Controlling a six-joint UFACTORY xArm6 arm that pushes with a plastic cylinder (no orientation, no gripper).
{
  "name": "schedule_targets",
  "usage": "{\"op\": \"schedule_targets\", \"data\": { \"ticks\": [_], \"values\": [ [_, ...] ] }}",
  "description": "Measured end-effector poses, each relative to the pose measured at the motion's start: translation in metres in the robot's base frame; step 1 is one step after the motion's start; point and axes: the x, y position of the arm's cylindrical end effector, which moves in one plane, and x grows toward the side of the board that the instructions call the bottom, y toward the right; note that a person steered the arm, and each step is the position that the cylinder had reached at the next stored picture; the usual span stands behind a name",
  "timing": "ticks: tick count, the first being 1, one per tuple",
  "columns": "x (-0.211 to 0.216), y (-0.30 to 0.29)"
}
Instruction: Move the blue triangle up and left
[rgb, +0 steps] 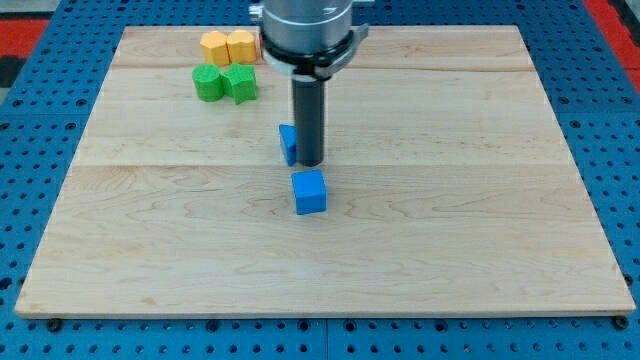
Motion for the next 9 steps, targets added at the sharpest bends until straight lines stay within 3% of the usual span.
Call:
{"op": "schedule_targets", "data": {
  "ticks": [2,4,7,9],
  "values": [
    [-0.026,-0.046],
    [-0.065,-0.046],
    [-0.075,-0.037],
    [-0.068,-0.072]
  ]
}}
